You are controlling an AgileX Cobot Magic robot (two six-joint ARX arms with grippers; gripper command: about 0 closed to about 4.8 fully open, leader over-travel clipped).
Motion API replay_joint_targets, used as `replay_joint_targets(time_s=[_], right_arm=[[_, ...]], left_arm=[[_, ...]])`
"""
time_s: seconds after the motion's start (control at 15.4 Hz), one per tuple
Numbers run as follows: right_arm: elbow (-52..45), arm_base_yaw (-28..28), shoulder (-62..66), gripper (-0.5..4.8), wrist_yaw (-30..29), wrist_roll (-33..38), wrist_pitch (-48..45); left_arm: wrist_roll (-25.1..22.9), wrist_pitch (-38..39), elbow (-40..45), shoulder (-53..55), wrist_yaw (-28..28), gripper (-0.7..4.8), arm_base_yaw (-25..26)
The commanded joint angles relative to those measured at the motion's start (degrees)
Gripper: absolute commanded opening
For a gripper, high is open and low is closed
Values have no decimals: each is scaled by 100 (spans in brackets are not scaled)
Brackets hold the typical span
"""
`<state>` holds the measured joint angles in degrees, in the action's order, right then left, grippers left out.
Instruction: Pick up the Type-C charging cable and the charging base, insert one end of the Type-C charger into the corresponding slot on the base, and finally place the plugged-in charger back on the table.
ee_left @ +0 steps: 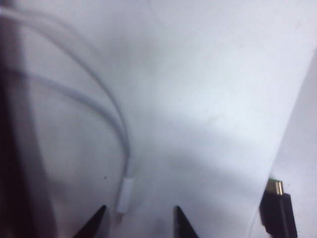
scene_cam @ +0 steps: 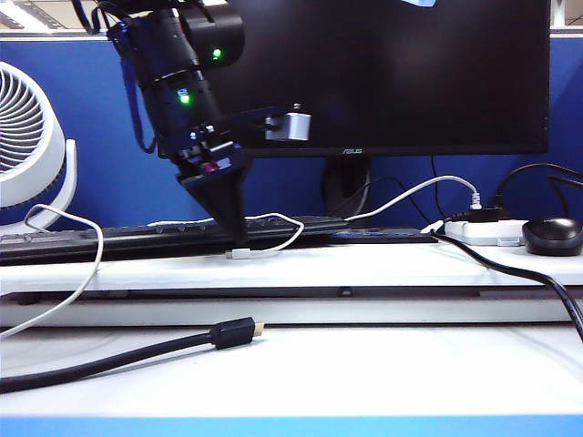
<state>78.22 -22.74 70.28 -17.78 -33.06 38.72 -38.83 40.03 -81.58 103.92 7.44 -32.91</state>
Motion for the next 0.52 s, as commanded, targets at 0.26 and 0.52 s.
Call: replay_joint_targets(time_s=[0.26,0.52], right_arm=[[31,-2,-37,-5,-39,4,-122],[31,-2,-37,-5,-39,2,-125]], left_arm=[[-39,-166,-55,328,26,175,-7],[-37,-269,-55,354,26,175,-7]])
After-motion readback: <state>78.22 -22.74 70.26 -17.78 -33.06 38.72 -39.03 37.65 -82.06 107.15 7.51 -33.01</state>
